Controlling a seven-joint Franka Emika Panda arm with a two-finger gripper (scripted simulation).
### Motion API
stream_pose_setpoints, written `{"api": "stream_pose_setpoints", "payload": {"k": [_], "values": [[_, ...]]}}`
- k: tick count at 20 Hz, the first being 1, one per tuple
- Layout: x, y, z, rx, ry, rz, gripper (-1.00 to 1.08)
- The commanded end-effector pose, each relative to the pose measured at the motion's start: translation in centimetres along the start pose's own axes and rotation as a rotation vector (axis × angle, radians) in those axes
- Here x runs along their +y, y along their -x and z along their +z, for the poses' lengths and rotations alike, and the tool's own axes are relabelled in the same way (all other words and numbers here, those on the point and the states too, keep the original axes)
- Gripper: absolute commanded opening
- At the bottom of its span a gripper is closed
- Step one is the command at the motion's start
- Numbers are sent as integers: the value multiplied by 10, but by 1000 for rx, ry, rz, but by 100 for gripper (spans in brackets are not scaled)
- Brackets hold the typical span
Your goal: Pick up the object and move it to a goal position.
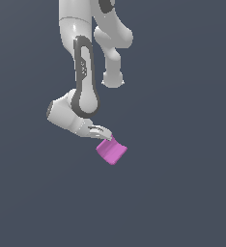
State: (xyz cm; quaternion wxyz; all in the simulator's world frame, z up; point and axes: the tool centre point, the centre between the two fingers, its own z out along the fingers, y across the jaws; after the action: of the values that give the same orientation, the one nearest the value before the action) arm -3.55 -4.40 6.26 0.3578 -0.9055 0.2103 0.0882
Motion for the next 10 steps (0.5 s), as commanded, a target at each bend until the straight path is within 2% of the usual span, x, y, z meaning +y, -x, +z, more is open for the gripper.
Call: {"api": "stream_pose_setpoints", "payload": {"k": [1, 9, 10], "values": [[0, 0, 5, -1, 0, 0, 68], [0, 1, 29, -1, -4, 2, 68], [0, 1, 29, -1, -4, 2, -100]]}}
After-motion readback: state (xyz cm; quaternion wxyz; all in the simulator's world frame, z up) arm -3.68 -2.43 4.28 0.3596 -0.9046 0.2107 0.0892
